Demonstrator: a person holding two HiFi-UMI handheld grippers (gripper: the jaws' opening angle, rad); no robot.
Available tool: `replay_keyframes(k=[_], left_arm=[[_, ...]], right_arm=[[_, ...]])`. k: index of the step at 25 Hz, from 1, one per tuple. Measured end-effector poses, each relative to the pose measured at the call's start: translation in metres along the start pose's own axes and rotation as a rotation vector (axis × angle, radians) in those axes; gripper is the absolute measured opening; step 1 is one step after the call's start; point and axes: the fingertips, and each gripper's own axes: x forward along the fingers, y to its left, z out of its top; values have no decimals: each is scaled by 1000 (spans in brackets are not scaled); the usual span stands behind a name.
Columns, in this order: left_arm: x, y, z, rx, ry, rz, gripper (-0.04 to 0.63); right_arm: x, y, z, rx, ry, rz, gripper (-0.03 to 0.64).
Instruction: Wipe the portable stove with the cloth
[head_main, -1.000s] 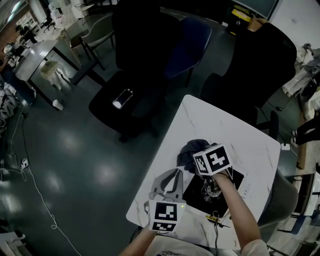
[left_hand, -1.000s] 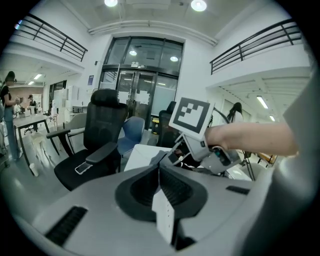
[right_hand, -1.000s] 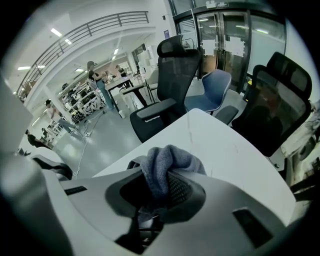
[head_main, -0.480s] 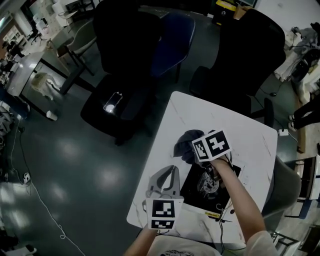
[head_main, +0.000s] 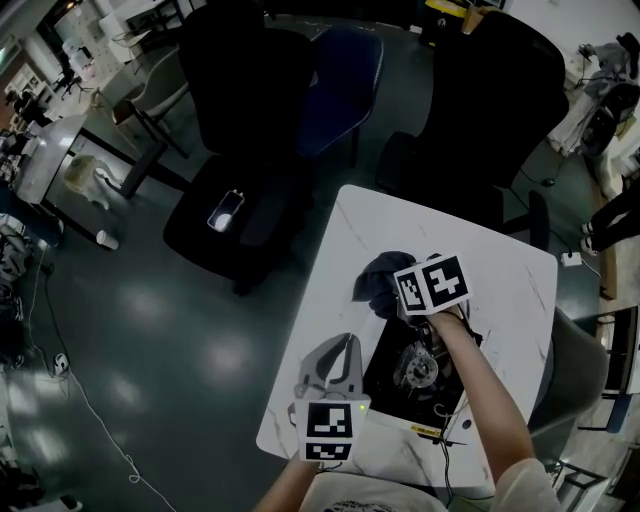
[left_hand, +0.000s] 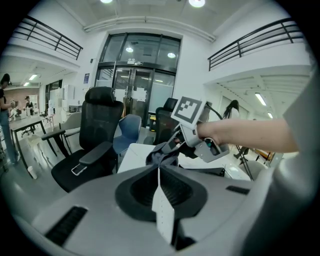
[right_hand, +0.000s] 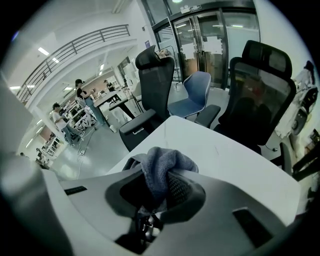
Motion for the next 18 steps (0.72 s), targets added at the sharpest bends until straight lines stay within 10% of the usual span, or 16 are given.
replay_keyframes(k=[18], left_arm=[[1, -20, 1, 28, 8, -14, 21]], right_arm=[[-24, -47, -36, 60, 16, -81, 64]])
